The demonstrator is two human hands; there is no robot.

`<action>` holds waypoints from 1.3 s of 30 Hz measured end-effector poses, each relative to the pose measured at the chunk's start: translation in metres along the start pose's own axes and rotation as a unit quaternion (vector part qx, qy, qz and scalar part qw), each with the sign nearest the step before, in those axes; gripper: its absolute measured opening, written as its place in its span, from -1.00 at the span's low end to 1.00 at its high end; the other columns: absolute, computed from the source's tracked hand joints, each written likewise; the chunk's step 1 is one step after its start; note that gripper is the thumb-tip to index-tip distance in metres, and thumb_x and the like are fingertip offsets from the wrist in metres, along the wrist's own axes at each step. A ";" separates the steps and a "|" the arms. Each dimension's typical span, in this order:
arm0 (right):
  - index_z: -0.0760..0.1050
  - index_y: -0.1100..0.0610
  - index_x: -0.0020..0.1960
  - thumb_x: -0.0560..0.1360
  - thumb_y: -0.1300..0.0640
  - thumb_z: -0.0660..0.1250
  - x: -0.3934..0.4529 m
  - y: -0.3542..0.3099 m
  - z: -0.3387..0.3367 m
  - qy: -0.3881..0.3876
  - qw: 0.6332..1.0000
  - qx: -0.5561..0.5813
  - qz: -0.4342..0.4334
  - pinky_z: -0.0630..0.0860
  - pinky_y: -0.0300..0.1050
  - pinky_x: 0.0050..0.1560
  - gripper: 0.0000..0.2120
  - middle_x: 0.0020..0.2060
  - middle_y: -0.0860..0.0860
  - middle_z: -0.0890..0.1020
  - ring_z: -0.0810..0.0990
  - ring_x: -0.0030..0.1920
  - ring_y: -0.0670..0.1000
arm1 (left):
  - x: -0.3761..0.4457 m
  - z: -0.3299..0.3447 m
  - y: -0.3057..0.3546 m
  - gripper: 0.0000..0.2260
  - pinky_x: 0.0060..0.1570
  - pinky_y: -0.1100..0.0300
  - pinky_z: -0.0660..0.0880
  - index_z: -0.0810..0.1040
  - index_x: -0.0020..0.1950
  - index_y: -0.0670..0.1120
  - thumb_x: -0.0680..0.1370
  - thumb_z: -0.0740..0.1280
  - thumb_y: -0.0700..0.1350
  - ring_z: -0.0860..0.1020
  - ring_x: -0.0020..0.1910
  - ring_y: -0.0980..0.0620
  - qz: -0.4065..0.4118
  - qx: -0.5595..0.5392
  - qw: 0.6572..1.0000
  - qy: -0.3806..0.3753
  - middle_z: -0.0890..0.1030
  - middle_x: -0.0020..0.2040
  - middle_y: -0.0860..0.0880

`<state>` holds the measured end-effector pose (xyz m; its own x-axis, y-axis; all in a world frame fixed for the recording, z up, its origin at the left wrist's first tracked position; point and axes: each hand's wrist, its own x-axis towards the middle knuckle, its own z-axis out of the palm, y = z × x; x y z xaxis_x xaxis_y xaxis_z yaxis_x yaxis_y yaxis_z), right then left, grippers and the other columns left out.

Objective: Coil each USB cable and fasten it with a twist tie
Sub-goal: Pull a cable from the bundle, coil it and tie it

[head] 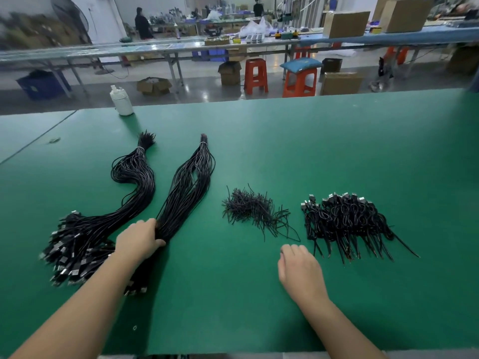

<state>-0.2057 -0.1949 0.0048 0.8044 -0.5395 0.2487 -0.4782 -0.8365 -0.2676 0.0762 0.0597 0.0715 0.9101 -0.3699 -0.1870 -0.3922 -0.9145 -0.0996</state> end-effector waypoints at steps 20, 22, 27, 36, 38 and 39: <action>0.49 0.07 -0.14 0.53 0.17 0.34 -0.002 0.001 0.000 0.009 1.000 0.005 0.006 0.42 -0.21 -0.29 -0.91 -0.34 -0.11 0.45 0.41 -0.30 -0.06 | -0.013 -0.030 0.002 -0.61 0.02 0.09 0.45 0.43 0.41 0.05 0.62 0.17 -0.24 0.52 0.04 -0.10 0.146 -0.172 0.972 0.059 0.49 0.08 -0.05; 0.49 0.07 -0.14 0.55 0.16 0.32 -0.002 0.002 0.000 0.008 1.000 0.004 0.004 0.41 -0.22 -0.28 -0.91 -0.33 -0.11 0.44 0.41 -0.30 -0.07 | -0.017 -0.041 0.012 -0.62 -0.02 0.05 0.49 0.48 0.37 0.06 0.62 0.17 -0.26 0.54 -0.02 -0.09 0.161 -0.166 0.968 0.098 0.49 0.02 -0.03; 0.47 0.07 -0.15 0.55 0.17 0.31 -0.002 0.001 -0.002 0.007 1.000 0.001 0.004 0.40 -0.22 -0.29 -0.90 -0.34 -0.11 0.43 0.40 -0.30 -0.07 | -0.029 -0.067 0.051 -0.79 -0.48 0.22 0.49 0.65 0.07 -0.01 0.62 0.26 -0.23 0.53 -0.54 0.01 0.127 -0.391 0.911 0.020 0.62 -0.35 -0.09; 0.50 0.06 -0.09 0.58 0.14 0.29 -0.001 0.002 -0.001 -0.010 1.000 -0.003 0.009 0.42 -0.24 -0.26 -0.93 -0.30 -0.12 0.46 0.43 -0.27 -0.09 | -0.047 -0.058 0.113 -0.80 -0.20 0.09 0.64 0.56 0.08 -0.30 0.61 0.16 -0.42 0.70 -0.06 -0.19 0.071 -0.695 0.687 -0.201 0.63 -0.13 -0.21; 0.53 0.05 -0.04 0.60 0.12 0.26 -0.001 0.003 -0.003 -0.021 1.000 0.005 0.009 0.44 -0.24 -0.22 -0.91 -0.26 -0.13 0.51 0.46 -0.23 -0.10 | -0.050 -0.052 0.123 -0.83 -0.17 0.12 0.64 0.58 0.06 -0.25 0.57 0.26 -0.42 0.70 -0.04 -0.13 0.106 -0.687 0.702 -0.157 0.66 -0.09 -0.21; 0.53 0.04 -0.02 0.63 0.10 0.22 0.000 0.003 -0.005 -0.032 0.999 0.020 0.014 0.46 -0.22 -0.20 -0.87 -0.24 -0.14 0.54 0.48 -0.21 -0.10 | -0.051 -0.050 0.127 -0.85 -0.15 0.11 0.64 0.60 0.03 -0.21 0.55 0.31 -0.40 0.70 -0.06 -0.08 0.126 -0.669 0.722 -0.123 0.68 -0.12 -0.18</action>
<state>-0.2089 -0.1980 0.0085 0.8131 -0.5535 0.1806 -0.4867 -0.8164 -0.3110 -0.0137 -0.0459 0.1167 0.7161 -0.6625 -0.2196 0.0900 -0.2244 0.9703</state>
